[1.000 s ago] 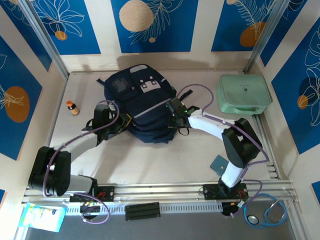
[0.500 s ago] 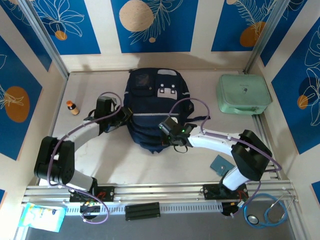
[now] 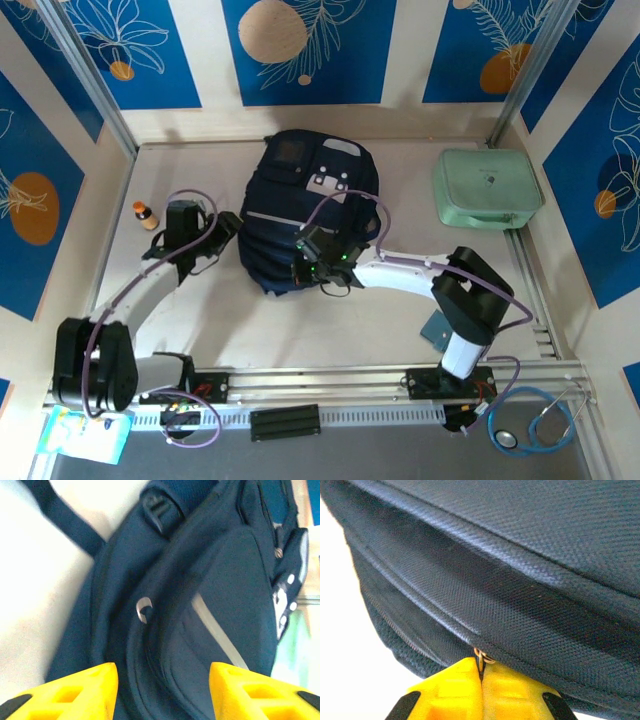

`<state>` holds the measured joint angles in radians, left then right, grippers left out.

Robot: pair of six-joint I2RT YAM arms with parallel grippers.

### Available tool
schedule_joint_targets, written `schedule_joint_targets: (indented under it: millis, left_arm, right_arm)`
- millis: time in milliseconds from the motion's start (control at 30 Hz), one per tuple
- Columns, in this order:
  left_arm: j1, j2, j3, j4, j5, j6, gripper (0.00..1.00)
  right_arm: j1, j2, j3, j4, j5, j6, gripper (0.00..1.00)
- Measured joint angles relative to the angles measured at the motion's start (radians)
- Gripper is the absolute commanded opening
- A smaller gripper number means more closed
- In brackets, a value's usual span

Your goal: Pack books, pencil case, and school supplies into a backpack

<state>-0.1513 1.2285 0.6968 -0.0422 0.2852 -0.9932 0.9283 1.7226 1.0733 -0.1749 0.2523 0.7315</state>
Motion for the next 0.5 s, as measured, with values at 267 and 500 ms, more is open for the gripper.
schedule_joint_targets:
  millis: [267, 500]
  left_arm:
    - [-0.087, -0.059, -0.149, 0.07, 0.029, -0.182, 0.34]
    - [-0.13, -0.01, -0.163, 0.179, 0.028, -0.264, 0.39]
  right_arm:
    - [0.0, 0.036, 0.032, 0.085, -0.074, -0.018, 0.0]
    - [-0.001, 0.036, 0.032, 0.1, -0.089, -0.021, 0.0]
